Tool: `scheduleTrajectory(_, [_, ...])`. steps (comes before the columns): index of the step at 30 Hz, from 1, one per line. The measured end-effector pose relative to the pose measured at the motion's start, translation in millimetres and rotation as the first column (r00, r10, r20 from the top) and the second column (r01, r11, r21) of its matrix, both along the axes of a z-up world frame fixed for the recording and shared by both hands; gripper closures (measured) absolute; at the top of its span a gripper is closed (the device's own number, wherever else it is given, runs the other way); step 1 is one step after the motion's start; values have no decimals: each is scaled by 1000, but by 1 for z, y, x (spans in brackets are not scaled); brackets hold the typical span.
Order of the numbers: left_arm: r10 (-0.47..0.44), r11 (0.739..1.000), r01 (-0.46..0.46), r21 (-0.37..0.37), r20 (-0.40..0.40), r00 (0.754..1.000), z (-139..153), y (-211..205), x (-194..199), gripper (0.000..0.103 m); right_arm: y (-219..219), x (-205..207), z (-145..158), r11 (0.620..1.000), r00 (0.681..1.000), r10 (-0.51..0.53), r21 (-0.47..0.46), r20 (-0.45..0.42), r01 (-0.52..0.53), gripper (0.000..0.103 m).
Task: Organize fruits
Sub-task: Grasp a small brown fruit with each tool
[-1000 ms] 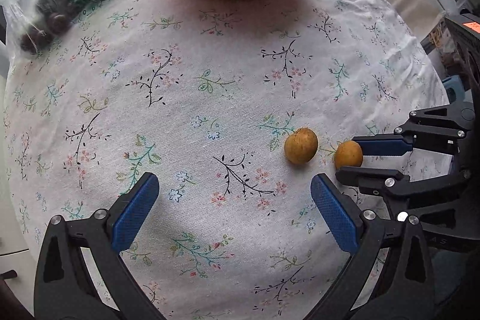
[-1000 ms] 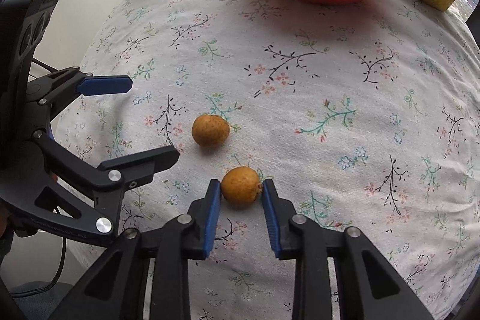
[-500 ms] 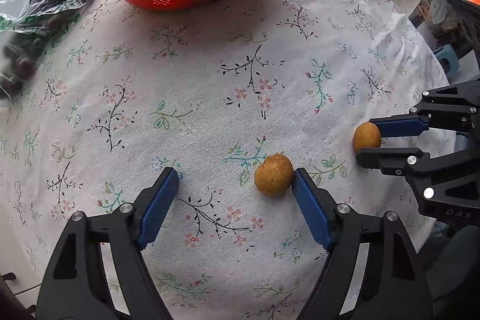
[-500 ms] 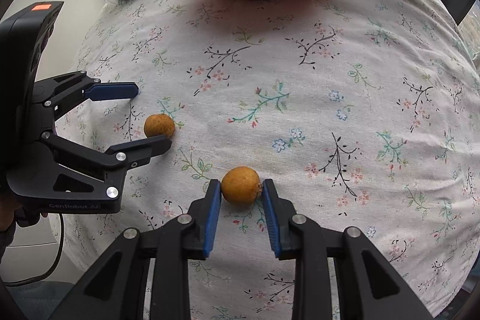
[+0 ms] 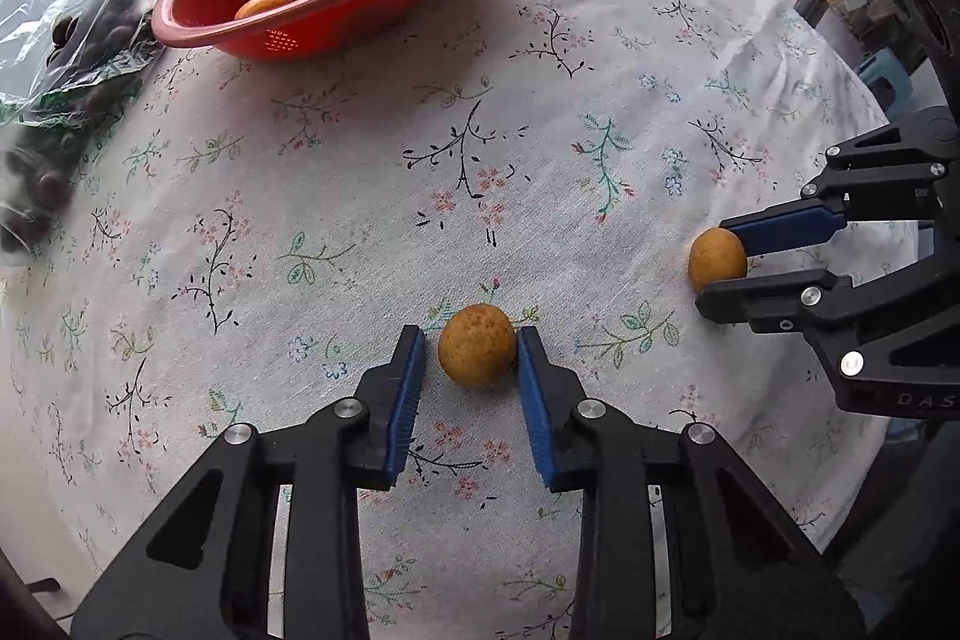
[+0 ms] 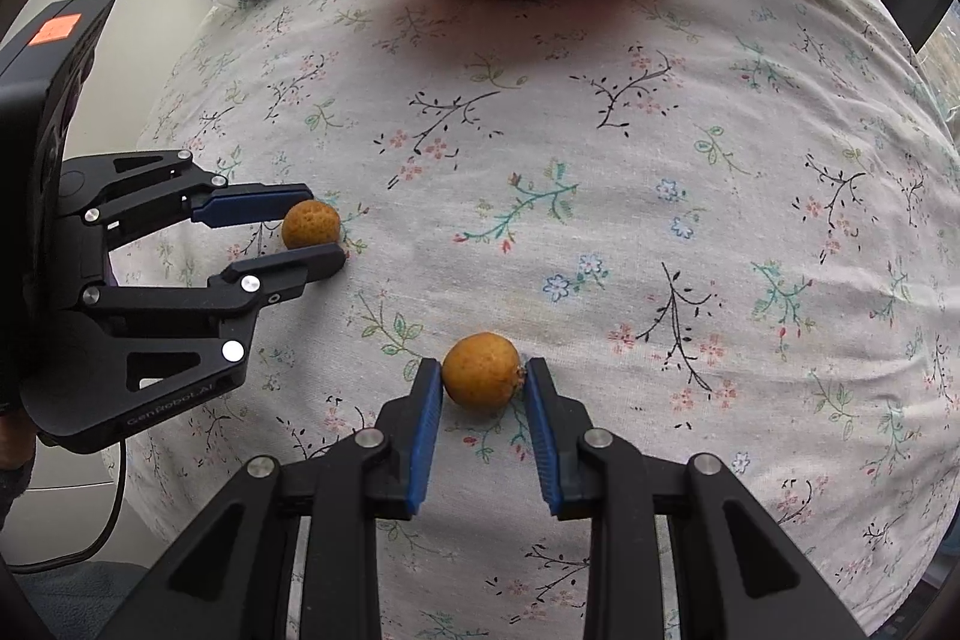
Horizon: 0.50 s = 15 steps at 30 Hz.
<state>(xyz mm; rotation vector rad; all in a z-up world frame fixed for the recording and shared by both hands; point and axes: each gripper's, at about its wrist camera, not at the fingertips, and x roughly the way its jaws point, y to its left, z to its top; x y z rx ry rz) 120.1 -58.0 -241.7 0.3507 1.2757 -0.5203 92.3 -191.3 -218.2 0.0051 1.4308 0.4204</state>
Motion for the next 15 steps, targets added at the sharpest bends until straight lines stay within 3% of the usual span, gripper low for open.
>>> scheduleTrajectory(7, [119, 984, -129, -126, -83, 989, 3, 28, 12, 79, -5, -5, 2, 1000, 1000, -17, 7, 1, 17, 73])
scheduleTrajectory(15, [152, 973, -168, -160, -109, 982, 4, 37, 11, 79, -9, -9, 3, 999, 999, -40, 13, -3, 40, 73])
